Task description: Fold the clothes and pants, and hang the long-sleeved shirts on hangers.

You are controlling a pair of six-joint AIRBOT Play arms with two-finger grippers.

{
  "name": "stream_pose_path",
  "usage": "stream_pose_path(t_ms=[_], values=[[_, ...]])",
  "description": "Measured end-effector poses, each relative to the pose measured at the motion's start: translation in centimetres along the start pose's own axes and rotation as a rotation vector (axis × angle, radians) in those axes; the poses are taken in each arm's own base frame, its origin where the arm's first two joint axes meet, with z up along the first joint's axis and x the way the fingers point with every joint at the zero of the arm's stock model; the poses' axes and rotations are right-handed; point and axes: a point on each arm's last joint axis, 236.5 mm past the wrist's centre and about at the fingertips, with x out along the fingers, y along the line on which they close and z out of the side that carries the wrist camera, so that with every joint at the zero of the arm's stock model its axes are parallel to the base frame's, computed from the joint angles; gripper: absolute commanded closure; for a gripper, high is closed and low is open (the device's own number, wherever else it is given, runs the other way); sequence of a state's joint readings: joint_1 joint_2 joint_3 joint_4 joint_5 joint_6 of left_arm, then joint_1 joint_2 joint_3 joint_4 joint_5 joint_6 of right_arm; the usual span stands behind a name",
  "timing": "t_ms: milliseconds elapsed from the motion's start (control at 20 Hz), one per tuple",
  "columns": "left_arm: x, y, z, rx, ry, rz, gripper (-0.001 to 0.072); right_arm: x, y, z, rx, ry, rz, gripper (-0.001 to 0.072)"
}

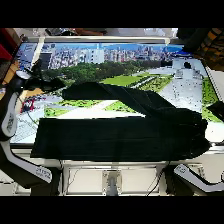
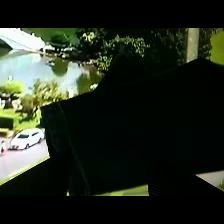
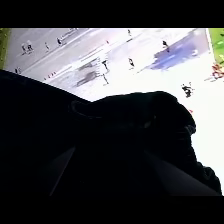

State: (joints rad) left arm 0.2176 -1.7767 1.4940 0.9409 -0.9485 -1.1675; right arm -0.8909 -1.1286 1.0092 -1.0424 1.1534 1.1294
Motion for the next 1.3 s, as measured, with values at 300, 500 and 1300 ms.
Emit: stream_pose_path(t_ms=[300, 500, 1300], values=[[2.5, 2.4, -0.5, -0.013, 0.076, 0.108, 0.0198, 0.6, 1.8, 0.4, -0.040, -0.007, 0.026, 0.0271], [3.1, 3.8, -2.0, -0.006, 0.143, 0.154, 0.0198, 0.7, 2.1, 0.5, -0.048, -0.009, 0.029, 0.0271], [-5.5, -1.1, 1.3, 0.512, 0.193, 0.269, 0.0666, 0.7, 2.7, -0.7, -0.042, 0.041, 0.052, 0.0274]])
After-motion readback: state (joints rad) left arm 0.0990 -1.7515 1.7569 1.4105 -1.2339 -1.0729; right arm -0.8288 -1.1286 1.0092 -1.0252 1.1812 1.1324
